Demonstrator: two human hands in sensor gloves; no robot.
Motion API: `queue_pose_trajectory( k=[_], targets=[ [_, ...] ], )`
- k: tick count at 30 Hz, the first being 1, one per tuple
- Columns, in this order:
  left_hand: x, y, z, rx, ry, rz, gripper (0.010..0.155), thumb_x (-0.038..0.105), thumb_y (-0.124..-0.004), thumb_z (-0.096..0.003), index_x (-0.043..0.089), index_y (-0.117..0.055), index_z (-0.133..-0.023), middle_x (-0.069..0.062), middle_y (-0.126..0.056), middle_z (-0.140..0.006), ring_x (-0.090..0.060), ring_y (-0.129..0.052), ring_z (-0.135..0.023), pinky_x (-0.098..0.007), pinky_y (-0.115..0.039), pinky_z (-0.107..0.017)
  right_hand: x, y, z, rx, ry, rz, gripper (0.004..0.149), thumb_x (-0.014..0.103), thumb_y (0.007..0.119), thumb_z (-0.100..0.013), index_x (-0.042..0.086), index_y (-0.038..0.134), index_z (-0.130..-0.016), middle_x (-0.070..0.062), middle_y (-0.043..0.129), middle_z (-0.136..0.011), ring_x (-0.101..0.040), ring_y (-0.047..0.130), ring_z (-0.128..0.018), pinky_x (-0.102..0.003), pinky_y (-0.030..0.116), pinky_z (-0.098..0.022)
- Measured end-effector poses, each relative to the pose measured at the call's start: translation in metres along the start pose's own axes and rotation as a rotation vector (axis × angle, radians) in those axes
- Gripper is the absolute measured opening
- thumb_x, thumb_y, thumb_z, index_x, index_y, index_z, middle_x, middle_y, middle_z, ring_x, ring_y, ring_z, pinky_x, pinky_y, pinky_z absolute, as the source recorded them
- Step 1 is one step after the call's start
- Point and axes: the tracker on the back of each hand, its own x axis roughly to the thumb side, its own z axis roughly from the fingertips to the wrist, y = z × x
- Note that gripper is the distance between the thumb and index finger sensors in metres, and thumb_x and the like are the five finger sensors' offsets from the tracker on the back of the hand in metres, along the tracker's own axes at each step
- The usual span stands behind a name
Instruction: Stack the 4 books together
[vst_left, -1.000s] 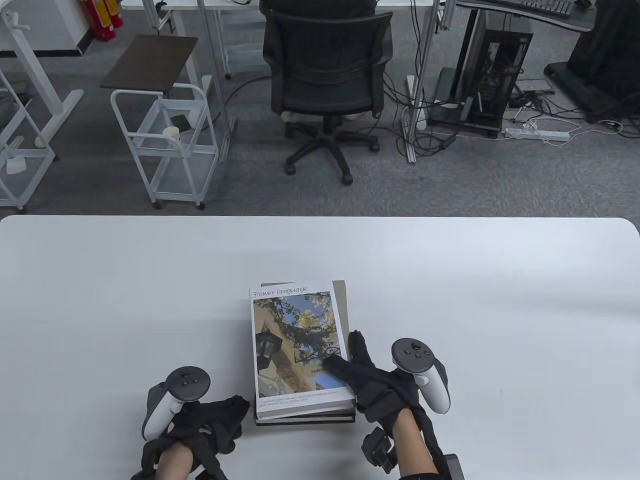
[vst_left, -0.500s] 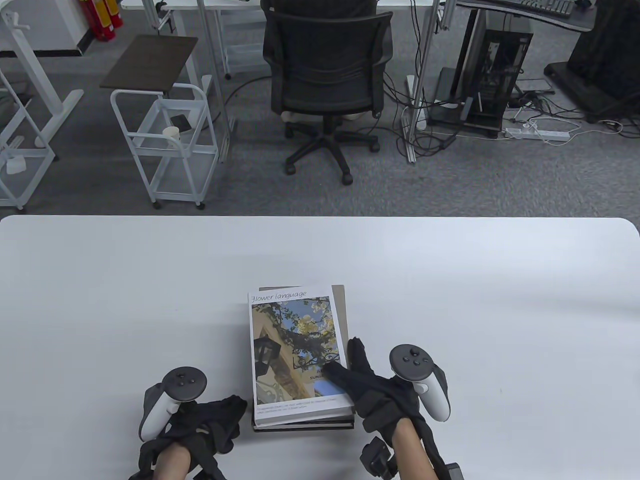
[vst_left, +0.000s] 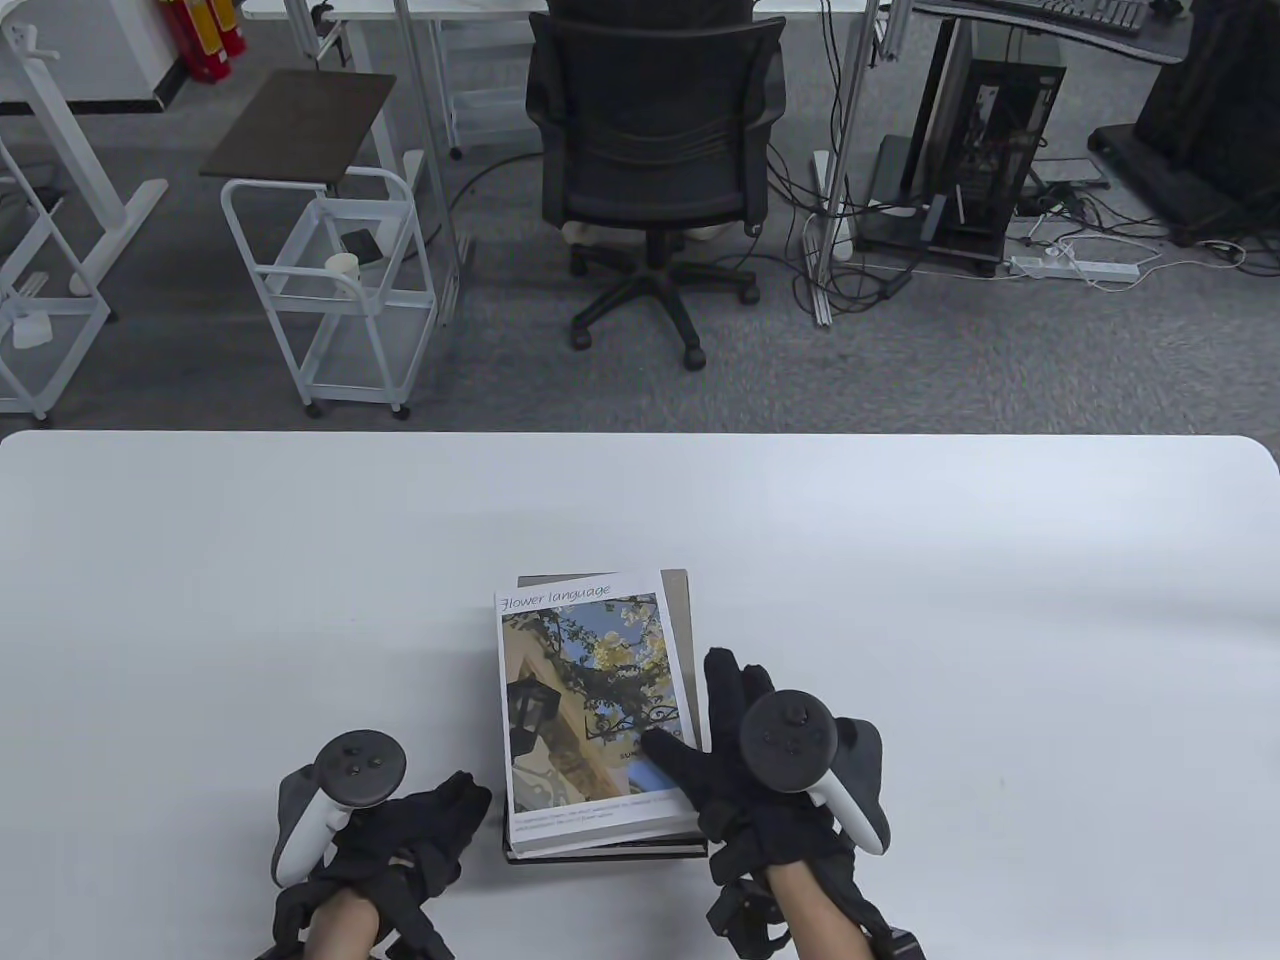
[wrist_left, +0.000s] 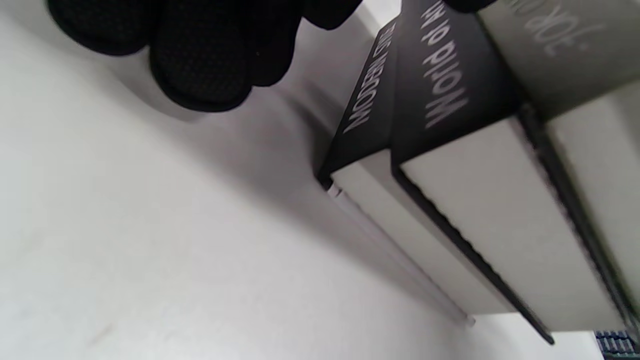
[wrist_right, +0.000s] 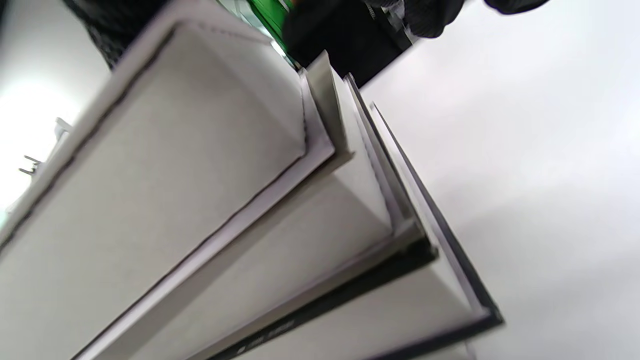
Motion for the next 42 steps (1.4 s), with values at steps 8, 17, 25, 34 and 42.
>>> queue_pose_trajectory(
  k=[8,17,25,34,42],
  targets=[
    [0.011,0.013,0.013,0.292,-0.179,-0.021,0.073,0.056,-0.057,-0.0499,0.015,-0.043,-0.109,-0.018,-0.052,-0.105,-0.04,-0.07,-0.089,-0.062,-0.056,-0.067,-0.034,-0.014,0.01,-0.25,-0.006,-0.005,0.067,0.055,0.056,-0.067,0.02,0.03,-0.118,-0.025,0.038,-0.117,-0.055,0.048,-0.103,-0.073,0.049,-0.072],
    [0.01,0.013,0.01,0.385,-0.166,-0.135,0.073,0.053,-0.057,-0.0516,0.036,-0.013,-0.107,0.002,-0.007,-0.113,-0.033,-0.01,-0.107,-0.061,-0.017,-0.075,-0.071,0.017,0.001,-0.12,0.115,0.266,0.067,0.053,0.059,-0.067,0.026,0.026,-0.118,-0.017,0.03,-0.121,-0.054,0.033,-0.108,-0.076,0.039,-0.075],
    [-0.001,0.01,-0.001,0.37,-0.066,-0.192,0.074,0.055,-0.057,-0.0507,0.044,-0.006,-0.103,0.007,0.007,-0.109,-0.029,0.003,-0.106,-0.061,-0.012,-0.075,-0.075,0.035,-0.006,-0.048,0.141,0.385,0.071,0.056,0.062,-0.065,0.031,0.02,-0.117,-0.01,0.022,-0.123,-0.044,0.019,-0.113,-0.074,0.03,-0.079],
    [-0.002,0.002,-0.01,0.336,-0.035,-0.24,0.074,0.055,-0.058,-0.0505,0.04,-0.012,-0.106,0.004,0.003,-0.11,-0.031,-0.001,-0.106,-0.061,-0.013,-0.074,-0.077,0.039,-0.01,-0.008,0.153,0.344,0.072,0.058,0.062,-0.065,0.033,0.019,-0.118,-0.016,0.019,-0.123,-0.049,0.019,-0.112,-0.076,0.029,-0.079],
    [-0.004,0.001,-0.009,0.326,-0.024,-0.222,0.074,0.056,-0.058,-0.0505,0.038,-0.013,-0.107,0.002,-0.001,-0.111,-0.032,-0.004,-0.106,-0.061,-0.014,-0.074,-0.08,0.038,-0.013,0.02,0.156,0.265,0.073,0.059,0.061,-0.065,0.033,0.02,-0.118,-0.019,0.02,-0.123,-0.05,0.021,-0.112,-0.076,0.03,-0.078]
  ],
)
